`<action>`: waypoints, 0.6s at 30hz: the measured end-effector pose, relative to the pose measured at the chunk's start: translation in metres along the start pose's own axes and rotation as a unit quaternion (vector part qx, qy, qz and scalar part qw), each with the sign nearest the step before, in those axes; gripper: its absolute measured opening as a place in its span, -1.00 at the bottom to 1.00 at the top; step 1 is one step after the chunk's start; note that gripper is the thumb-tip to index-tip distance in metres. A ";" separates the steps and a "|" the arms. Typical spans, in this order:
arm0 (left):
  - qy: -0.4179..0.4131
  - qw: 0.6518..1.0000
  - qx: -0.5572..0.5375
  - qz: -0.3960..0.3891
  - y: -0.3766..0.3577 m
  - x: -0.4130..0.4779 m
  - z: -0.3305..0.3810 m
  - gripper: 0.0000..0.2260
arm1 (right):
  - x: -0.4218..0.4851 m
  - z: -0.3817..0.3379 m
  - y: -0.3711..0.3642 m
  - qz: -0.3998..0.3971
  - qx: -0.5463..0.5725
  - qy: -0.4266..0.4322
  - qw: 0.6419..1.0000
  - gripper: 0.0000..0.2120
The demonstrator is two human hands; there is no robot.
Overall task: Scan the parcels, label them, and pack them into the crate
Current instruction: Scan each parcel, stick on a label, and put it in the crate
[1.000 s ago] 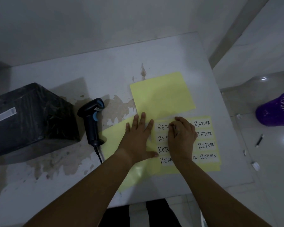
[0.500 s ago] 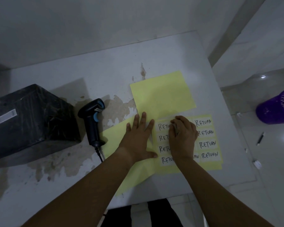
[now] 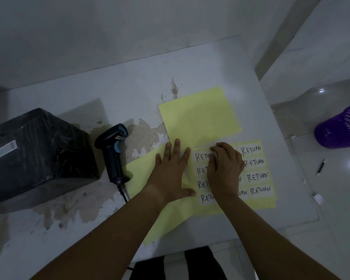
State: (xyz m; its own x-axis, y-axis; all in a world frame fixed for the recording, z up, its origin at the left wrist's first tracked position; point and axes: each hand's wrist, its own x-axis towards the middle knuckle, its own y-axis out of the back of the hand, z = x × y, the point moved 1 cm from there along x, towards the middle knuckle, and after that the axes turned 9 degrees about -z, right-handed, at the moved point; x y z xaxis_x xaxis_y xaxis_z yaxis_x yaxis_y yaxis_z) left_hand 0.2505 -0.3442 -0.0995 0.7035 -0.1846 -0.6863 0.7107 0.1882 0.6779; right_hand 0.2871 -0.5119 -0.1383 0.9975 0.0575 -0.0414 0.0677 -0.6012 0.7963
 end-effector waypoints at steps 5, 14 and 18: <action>-0.005 1.000 -0.003 0.004 0.000 0.000 -0.002 0.13 | 0.000 -0.001 -0.001 0.008 0.001 0.008 1.000 -0.87; -0.001 1.000 -0.001 0.000 -0.001 0.001 -0.002 0.13 | -0.001 -0.001 -0.001 0.007 -0.002 0.003 1.000 -0.88; 0.000 1.000 0.001 -0.001 -0.001 0.002 -0.001 0.13 | 0.002 -0.003 0.000 -0.011 0.005 -0.013 1.000 -0.85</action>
State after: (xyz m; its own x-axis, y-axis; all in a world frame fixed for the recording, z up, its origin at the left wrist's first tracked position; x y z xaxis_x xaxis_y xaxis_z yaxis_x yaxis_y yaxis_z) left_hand 0.2513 -0.3433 -0.1018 0.7015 -0.1858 -0.6880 0.7126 0.1851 0.6767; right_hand 0.2886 -0.5099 -0.1366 0.9959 0.0504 -0.0748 0.0900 -0.6072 0.7894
